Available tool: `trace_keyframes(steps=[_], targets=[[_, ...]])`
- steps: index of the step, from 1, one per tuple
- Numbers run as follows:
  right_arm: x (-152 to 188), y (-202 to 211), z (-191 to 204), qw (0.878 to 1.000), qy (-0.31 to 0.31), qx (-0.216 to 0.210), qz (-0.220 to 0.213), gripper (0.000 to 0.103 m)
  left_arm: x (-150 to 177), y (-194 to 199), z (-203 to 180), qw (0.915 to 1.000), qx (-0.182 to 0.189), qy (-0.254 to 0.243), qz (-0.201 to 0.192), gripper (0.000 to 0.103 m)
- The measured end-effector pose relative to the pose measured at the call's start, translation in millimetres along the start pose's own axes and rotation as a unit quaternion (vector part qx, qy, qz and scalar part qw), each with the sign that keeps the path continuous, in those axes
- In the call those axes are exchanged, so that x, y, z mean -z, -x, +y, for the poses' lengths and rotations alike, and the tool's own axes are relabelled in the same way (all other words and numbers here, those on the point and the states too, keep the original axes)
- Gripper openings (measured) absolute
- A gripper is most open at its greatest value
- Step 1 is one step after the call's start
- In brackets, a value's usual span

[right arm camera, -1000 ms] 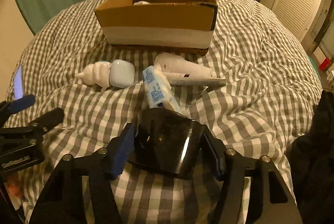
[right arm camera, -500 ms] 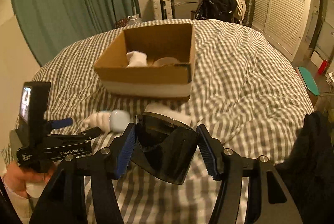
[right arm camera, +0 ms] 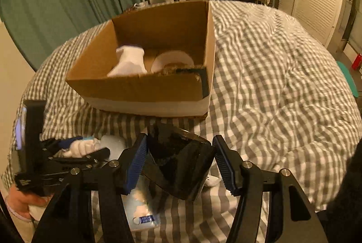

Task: Organize objects
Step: 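Grasp the black glasses case with the right tool while the left tool grasps the white toy, then lower the toy and glasses case into the box and open both tools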

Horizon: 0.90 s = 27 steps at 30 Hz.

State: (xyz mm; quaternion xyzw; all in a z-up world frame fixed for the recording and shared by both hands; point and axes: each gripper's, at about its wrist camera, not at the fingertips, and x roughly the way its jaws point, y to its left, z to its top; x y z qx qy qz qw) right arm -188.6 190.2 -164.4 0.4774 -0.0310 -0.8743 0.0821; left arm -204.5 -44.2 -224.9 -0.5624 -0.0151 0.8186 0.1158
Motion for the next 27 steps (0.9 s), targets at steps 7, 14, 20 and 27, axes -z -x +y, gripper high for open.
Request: trace_keyframes(steps=[7, 14, 20, 27], targets=[[5, 7, 0, 1.0, 0.002, -0.006, -0.007, 0.058, 7, 8, -4, 0.9998, -0.022, -0.001, 0.002, 0.066], [12, 43, 5, 0.999, 0.012, -0.009, -0.037, 0.055, 19, 44, -8, 0.9988, -0.041, 0.015, -0.023, 0.066], [20, 88, 12, 0.997, 0.019, -0.008, -0.074, 0.055, 26, 93, -26, 0.997, -0.042, 0.002, -0.066, 0.066], [22, 135, 19, 0.993, 0.027, -0.008, -0.115, 0.055, 18, 148, -53, 0.9917, -0.048, -0.021, -0.118, 0.066]])
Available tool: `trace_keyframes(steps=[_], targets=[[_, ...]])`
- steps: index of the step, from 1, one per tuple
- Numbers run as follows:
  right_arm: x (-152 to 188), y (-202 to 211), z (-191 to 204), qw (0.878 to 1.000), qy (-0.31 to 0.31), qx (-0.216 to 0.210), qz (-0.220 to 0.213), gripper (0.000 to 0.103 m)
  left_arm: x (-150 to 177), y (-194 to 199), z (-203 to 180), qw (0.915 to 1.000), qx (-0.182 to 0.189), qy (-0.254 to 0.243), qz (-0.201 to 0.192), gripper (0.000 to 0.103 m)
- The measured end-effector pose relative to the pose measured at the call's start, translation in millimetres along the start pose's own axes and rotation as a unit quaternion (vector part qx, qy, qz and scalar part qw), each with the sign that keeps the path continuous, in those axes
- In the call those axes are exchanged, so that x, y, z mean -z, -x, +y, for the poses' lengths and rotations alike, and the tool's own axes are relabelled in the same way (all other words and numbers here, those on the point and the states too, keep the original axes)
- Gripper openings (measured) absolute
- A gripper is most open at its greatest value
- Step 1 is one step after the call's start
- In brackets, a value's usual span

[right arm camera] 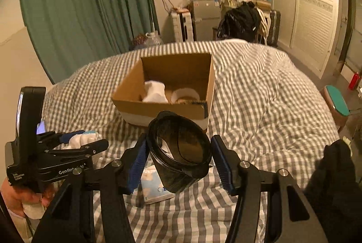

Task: Organize objects
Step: 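Lower the toy and glasses case into the box and open both tools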

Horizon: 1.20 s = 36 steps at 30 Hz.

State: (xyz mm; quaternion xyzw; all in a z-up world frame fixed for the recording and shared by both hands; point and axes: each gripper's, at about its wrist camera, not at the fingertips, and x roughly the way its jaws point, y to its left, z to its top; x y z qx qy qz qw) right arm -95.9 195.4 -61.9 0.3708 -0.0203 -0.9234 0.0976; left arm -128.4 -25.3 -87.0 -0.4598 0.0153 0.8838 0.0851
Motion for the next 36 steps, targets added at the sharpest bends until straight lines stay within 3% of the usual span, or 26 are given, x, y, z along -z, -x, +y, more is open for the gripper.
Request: trace_keyframes(steps=[8, 16, 26, 36], targets=[[-32, 28, 6, 0.999, 0.017, 0.005, -0.04, 0.055, -38, 42, -12, 0.9985, 0.01, -0.017, -0.051, 0.066], [-85, 19, 12, 0.998, 0.033, 0.002, -0.062, 0.055, -85, 32, -19, 0.9975, 0.012, -0.025, -0.065, 0.066], [-146, -61, 4, 0.998, 0.03, -0.01, -0.048, 0.055, -138, -39, -12, 0.9981, 0.004, -0.033, -0.052, 0.066], [-165, -170, -14, 1.0, 0.021, -0.006, 0.0, 0.055, -145, -118, -4, 0.9991, 0.016, -0.03, -0.024, 0.066]])
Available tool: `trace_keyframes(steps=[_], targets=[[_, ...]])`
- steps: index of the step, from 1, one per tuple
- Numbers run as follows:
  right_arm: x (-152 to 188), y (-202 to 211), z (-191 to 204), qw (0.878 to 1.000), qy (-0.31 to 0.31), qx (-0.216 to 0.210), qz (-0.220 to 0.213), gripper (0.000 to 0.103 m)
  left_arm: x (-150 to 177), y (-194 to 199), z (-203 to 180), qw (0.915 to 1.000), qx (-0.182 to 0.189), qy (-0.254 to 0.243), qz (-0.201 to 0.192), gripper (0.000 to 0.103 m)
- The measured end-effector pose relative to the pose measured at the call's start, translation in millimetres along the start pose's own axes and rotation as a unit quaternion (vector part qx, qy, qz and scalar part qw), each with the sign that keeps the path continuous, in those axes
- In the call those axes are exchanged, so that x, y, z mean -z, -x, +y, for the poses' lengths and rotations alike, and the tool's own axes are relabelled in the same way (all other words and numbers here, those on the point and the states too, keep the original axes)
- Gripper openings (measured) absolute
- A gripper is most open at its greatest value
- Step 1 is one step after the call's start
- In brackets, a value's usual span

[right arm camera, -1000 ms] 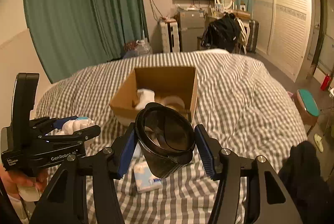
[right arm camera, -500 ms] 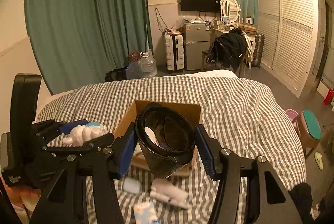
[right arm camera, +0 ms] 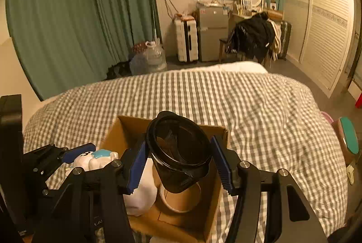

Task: Organize objects
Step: 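Lower the toy and glasses case into the box and open both tools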

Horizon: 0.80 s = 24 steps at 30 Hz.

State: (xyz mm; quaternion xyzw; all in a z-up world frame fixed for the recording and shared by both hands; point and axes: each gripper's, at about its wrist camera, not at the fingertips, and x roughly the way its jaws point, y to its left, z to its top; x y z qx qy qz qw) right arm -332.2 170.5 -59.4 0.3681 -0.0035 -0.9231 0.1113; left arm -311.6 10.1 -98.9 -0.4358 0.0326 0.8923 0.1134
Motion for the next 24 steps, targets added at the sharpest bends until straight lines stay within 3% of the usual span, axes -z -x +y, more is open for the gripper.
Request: trace_keyframes(steps=[5, 12, 13, 15, 16, 21, 24], targets=[[5, -30, -7, 1.0, -0.005, -0.004, 0.018, 0.055, 8, -17, 2, 0.9999, -0.002, 0.0, 0.01, 0.066], [7, -23, -3, 0.999, -0.016, -0.022, 0.023, 0.056, 9, -7, -5, 0.9998, -0.009, -0.006, 0.014, 0.067], [4, -19, -4, 0.999, -0.015, -0.023, 0.02, 0.057, 7, -1, -7, 0.9999, -0.01, -0.008, 0.011, 0.069], [-3, -2, -5, 1.0, -0.019, -0.022, 0.004, 0.07, 4, 15, -12, 0.9997, -0.018, -0.016, -0.001, 0.08], [-5, 3, -6, 1.0, -0.021, -0.022, -0.001, 0.071, 3, 23, -14, 0.9996, -0.022, -0.018, -0.008, 0.085], [-18, 59, -7, 0.999, -0.02, -0.003, -0.029, 0.071, -3, 82, -19, 0.9979, -0.037, -0.018, -0.049, 0.086], [-22, 103, -5, 0.999, -0.018, 0.004, -0.051, 0.074, -1, 122, -22, 0.9954, -0.048, -0.019, -0.081, 0.094]])
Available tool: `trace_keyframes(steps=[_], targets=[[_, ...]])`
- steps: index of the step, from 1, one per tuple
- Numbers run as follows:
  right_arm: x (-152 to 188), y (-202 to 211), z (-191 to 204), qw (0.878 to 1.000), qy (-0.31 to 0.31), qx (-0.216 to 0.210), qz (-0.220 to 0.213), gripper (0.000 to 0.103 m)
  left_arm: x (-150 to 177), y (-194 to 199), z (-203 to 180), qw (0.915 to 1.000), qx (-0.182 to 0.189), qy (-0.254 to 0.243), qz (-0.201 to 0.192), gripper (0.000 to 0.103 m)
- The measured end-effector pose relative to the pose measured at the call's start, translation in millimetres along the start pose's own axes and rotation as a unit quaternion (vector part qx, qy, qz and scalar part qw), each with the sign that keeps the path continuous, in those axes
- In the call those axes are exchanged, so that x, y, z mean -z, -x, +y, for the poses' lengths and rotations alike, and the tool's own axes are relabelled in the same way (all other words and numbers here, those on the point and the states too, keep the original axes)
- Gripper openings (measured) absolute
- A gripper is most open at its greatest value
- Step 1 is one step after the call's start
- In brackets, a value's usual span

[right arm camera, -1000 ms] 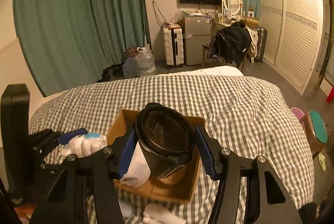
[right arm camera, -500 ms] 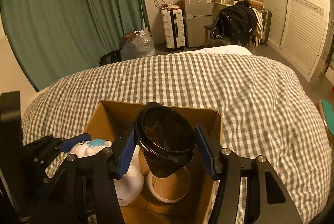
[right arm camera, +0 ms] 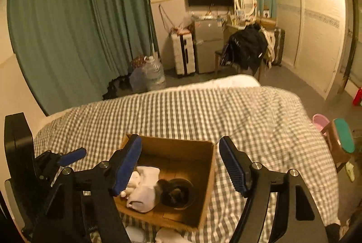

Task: Organize objects
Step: 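Lower the toy and glasses case into the box and open both tools, then grasp the floral tissue pack with the right tool while the left tool grasps the earbud case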

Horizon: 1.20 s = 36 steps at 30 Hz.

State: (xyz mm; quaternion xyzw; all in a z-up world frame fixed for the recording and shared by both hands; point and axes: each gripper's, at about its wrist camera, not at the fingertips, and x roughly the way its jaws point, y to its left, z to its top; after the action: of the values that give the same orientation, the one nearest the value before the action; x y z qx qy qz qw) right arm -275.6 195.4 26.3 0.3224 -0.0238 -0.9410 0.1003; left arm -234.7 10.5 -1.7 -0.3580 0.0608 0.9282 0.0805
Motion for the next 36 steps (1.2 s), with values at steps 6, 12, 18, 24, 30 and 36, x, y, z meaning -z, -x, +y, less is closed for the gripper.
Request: trace_keyframes(steps=[6, 12, 18, 24, 30, 36], targets=[[-2, 85, 15, 0.999, 0.018, 0.012, -0.042, 0.083, -6, 75, 2, 0.9986, -0.01, -0.004, -0.051, 0.098], [16, 158, 31, 0.996, 0.027, 0.023, -0.077, 0.092, 8, 133, 1, 0.9958, -0.019, 0.003, -0.09, 0.102], [46, 196, 41, 0.995, 0.033, 0.03, -0.087, 0.093, 34, 158, 2, 0.9946, -0.027, 0.003, -0.1, 0.103], [82, 197, 45, 0.997, 0.027, 0.034, -0.07, 0.093, 68, 152, 9, 0.9961, -0.035, 0.013, -0.08, 0.103], [119, 162, 50, 0.999, 0.024, 0.034, -0.035, 0.093, 112, 115, 18, 0.9982, -0.044, 0.028, -0.029, 0.103], [163, 103, 49, 0.999, 0.024, 0.034, 0.03, 0.093, 154, 59, 24, 0.9976, -0.056, 0.024, 0.035, 0.103]])
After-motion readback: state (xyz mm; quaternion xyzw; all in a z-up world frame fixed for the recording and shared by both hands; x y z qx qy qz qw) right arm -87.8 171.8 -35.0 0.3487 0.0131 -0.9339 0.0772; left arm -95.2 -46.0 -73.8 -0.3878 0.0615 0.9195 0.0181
